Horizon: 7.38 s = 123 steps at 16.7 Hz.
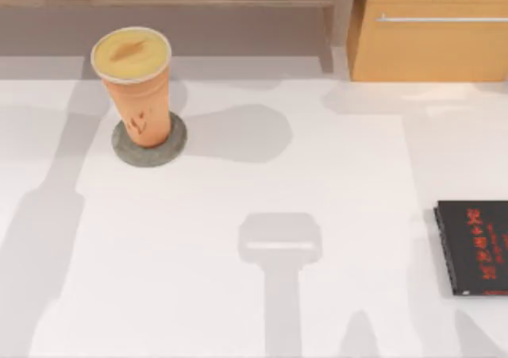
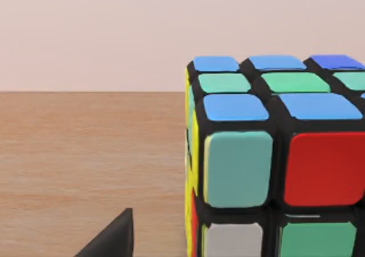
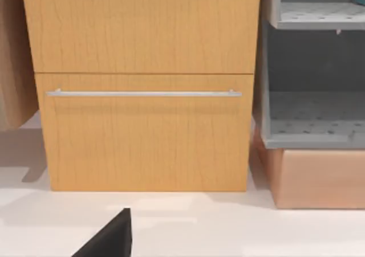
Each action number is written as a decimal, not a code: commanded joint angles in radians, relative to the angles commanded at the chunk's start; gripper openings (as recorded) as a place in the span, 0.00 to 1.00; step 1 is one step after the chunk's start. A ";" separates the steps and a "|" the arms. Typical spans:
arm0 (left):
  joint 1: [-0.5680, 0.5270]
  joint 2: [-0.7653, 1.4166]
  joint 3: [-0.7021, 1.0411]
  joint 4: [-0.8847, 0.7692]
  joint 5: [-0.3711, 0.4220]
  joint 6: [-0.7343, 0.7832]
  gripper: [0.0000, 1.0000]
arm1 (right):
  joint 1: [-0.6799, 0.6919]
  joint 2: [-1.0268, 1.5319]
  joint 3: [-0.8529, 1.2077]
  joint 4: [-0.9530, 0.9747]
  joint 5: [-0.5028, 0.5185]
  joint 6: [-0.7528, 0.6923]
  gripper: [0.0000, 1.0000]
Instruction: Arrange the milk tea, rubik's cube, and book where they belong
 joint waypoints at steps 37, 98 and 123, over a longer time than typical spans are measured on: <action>0.117 -1.746 -1.649 -0.099 0.074 -0.014 1.00 | 0.000 0.000 0.000 0.000 0.000 0.000 1.00; 0.117 -1.746 -1.649 -0.099 0.074 -0.014 1.00 | -0.445 2.131 1.591 0.542 -0.414 -0.002 0.10; 0.117 -1.746 -1.649 -0.099 0.074 -0.014 1.00 | -0.481 1.952 1.468 0.503 -0.321 0.200 0.00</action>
